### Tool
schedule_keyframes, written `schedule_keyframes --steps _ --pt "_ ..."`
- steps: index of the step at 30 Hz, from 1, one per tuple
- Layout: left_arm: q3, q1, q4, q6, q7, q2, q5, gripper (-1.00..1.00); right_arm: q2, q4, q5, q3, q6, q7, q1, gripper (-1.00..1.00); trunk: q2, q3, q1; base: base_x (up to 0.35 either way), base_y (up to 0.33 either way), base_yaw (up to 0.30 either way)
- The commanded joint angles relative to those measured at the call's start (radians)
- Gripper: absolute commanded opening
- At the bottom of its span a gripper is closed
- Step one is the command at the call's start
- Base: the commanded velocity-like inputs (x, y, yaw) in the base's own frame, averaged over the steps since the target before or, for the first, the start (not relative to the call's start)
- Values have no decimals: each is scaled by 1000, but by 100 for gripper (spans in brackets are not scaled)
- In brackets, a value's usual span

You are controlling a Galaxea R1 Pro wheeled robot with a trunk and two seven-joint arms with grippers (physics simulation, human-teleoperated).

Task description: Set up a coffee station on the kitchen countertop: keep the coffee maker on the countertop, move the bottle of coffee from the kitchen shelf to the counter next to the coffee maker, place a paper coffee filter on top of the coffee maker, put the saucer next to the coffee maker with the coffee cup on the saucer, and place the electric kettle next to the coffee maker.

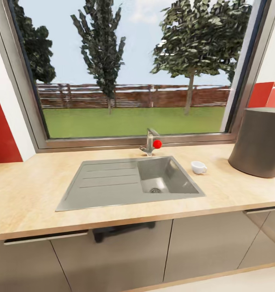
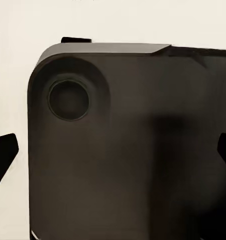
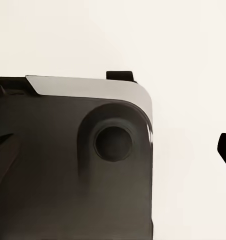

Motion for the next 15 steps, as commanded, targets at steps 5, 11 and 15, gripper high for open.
schedule_keyframes --steps 5,11,15 --pt "6 1 -14 0 0 0 0 100 -2 0 0 1 -5 -2 -1 100 0 -1 0 6 334 1" --pt "5 1 -19 0 -2 -1 1 100 -2 0 0 1 -5 -2 -1 100 0 -1 0 1 337 0" --pt "4 1 -20 -2 -2 -2 1 100 -2 0 -1 1 -5 -2 -1 100 0 -1 0 -9 340 0"
